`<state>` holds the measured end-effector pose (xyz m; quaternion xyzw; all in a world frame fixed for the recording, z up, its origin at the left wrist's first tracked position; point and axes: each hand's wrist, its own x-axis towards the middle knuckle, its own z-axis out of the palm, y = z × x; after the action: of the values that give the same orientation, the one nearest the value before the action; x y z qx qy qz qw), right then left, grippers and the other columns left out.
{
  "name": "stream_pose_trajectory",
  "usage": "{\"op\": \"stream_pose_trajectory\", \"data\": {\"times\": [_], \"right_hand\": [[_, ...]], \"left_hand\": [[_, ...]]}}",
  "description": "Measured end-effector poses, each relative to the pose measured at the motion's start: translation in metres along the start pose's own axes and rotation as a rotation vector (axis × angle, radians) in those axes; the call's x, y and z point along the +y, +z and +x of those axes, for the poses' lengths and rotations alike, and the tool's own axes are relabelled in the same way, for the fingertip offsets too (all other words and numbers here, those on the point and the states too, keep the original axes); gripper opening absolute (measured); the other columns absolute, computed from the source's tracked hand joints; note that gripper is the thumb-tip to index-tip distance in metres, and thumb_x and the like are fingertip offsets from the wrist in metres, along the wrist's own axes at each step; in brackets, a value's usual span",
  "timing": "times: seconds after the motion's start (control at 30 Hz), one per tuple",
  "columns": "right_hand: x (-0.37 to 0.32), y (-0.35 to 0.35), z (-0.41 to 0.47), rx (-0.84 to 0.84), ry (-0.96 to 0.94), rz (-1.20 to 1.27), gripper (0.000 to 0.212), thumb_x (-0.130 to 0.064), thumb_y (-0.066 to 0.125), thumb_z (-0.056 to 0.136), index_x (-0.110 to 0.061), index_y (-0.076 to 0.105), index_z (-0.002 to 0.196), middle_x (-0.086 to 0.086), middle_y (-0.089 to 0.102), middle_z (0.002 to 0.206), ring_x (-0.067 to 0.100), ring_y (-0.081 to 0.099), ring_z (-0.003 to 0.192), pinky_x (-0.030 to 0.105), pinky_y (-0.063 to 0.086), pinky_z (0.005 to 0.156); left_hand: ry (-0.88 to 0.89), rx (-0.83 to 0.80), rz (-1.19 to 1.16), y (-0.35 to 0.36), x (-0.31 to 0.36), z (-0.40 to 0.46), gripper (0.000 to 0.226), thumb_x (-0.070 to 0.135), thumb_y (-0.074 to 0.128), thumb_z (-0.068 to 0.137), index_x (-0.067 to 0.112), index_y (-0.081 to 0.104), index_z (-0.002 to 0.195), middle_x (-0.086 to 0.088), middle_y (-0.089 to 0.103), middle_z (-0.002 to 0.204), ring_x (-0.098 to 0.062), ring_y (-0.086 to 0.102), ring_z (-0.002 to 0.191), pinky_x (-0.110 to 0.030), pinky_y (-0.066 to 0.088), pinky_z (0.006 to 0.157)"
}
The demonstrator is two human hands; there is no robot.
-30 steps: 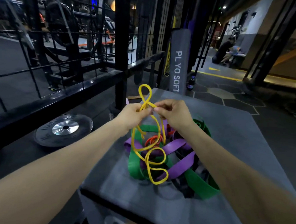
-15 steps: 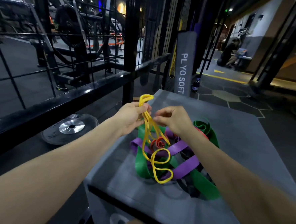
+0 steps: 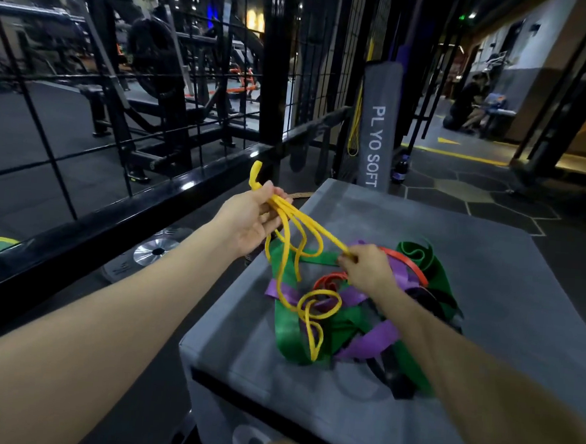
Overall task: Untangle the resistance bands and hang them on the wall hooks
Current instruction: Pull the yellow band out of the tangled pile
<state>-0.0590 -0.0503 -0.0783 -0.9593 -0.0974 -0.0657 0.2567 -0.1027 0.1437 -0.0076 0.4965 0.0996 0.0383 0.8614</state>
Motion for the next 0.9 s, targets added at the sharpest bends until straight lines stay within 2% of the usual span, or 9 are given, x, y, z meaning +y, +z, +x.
{"op": "stream_pose_trajectory", "data": {"times": [0.1, 0.17, 0.23, 0.37, 0.43, 0.5, 0.57, 0.67, 0.9], "right_hand": [[0.011, -0.041, 0.013, 0.094, 0.028, 0.059, 0.029, -0.023, 0.058, 0.091, 0.002, 0.068, 0.080, 0.021, 0.067, 0.073, 0.020, 0.061, 0.068, 0.027, 0.034, 0.058], [0.013, -0.063, 0.019, 0.162, 0.014, 0.147, 0.026, -0.021, 0.061, 0.089, -0.001, 0.067, 0.075, 0.008, 0.060, 0.056, -0.001, 0.054, 0.045, 0.026, 0.041, 0.057], [0.011, -0.082, 0.024, 0.234, -0.005, 0.223, 0.019, -0.014, 0.061, 0.087, -0.001, 0.069, 0.075, 0.005, 0.057, 0.053, -0.006, 0.050, 0.037, 0.022, 0.046, 0.056], [-0.003, -0.117, 0.027, 0.348, -0.072, 0.303, 0.016, -0.003, 0.057, 0.086, -0.002, 0.071, 0.081, 0.007, 0.060, 0.057, -0.008, 0.052, 0.036, 0.011, 0.050, 0.050], [-0.008, -0.130, 0.027, 0.390, -0.090, 0.332, 0.020, -0.001, 0.054, 0.086, -0.007, 0.073, 0.087, 0.008, 0.063, 0.062, -0.007, 0.053, 0.038, 0.008, 0.048, 0.049], [-0.011, -0.142, 0.026, 0.449, -0.096, 0.339, 0.023, 0.002, 0.053, 0.085, -0.007, 0.073, 0.089, 0.010, 0.064, 0.065, -0.005, 0.054, 0.038, 0.008, 0.047, 0.049], [-0.012, -0.153, 0.024, 0.481, -0.111, 0.342, 0.025, 0.006, 0.050, 0.084, -0.004, 0.072, 0.090, 0.011, 0.063, 0.068, 0.000, 0.059, 0.045, 0.013, 0.053, 0.055], [-0.009, -0.171, 0.022, 0.530, -0.123, 0.390, 0.024, 0.007, 0.049, 0.085, -0.004, 0.071, 0.086, 0.009, 0.063, 0.066, 0.011, 0.062, 0.054, 0.033, 0.058, 0.067], [-0.007, -0.208, 0.011, 0.629, -0.148, 0.457, 0.017, -0.011, 0.060, 0.089, -0.002, 0.071, 0.098, 0.013, 0.065, 0.075, 0.017, 0.060, 0.061, 0.036, 0.058, 0.071]], "left_hand": [[-0.055, 0.015, 0.074, -0.005, -0.008, 0.004, 0.027, 0.021, 0.043, 0.099, 0.010, 0.057, 0.080, -0.005, 0.060, 0.080, -0.014, 0.060, 0.078, -0.026, 0.052, 0.070], [-0.097, 0.034, 0.132, -0.002, -0.018, 0.007, 0.024, 0.020, 0.045, 0.098, 0.010, 0.059, 0.081, -0.004, 0.060, 0.079, -0.013, 0.059, 0.075, -0.026, 0.050, 0.074], [-0.125, 0.066, 0.159, 0.004, -0.027, 0.009, 0.021, 0.019, 0.049, 0.096, 0.011, 0.060, 0.080, -0.004, 0.061, 0.074, -0.013, 0.059, 0.071, -0.025, 0.049, 0.072], [-0.146, 0.046, 0.169, 0.019, -0.033, 0.009, 0.015, 0.023, 0.054, 0.094, 0.012, 0.065, 0.092, -0.002, 0.064, 0.083, -0.013, 0.059, 0.075, -0.025, 0.049, 0.072], [-0.139, 0.027, 0.178, 0.027, -0.032, 0.009, 0.020, 0.024, 0.055, 0.093, 0.013, 0.063, 0.107, 0.000, 0.062, 0.090, -0.012, 0.059, 0.077, -0.023, 0.050, 0.065], [-0.117, 0.026, 0.219, 0.034, -0.032, 0.008, 0.020, 0.025, 0.054, 0.094, 0.011, 0.061, 0.107, 0.000, 0.060, 0.083, -0.012, 0.058, 0.072, -0.020, 0.052, 0.052], [-0.095, 0.030, 0.271, 0.041, -0.032, 0.008, 0.020, 0.027, 0.053, 0.095, 0.011, 0.060, 0.105, 0.001, 0.058, 0.078, -0.011, 0.058, 0.070, -0.017, 0.049, 0.047], [-0.057, 0.007, 0.344, 0.052, -0.033, 0.011, 0.021, 0.023, 0.050, 0.096, 0.011, 0.059, 0.109, 0.002, 0.056, 0.076, -0.009, 0.055, 0.069, -0.020, 0.045, 0.058], [0.033, -0.079, 0.514, 0.086, -0.035, 0.010, 0.017, 0.018, 0.054, 0.093, 0.016, 0.057, 0.077, -0.002, 0.050, 0.069, -0.011, 0.050, 0.061, -0.024, 0.038, 0.056]]}}
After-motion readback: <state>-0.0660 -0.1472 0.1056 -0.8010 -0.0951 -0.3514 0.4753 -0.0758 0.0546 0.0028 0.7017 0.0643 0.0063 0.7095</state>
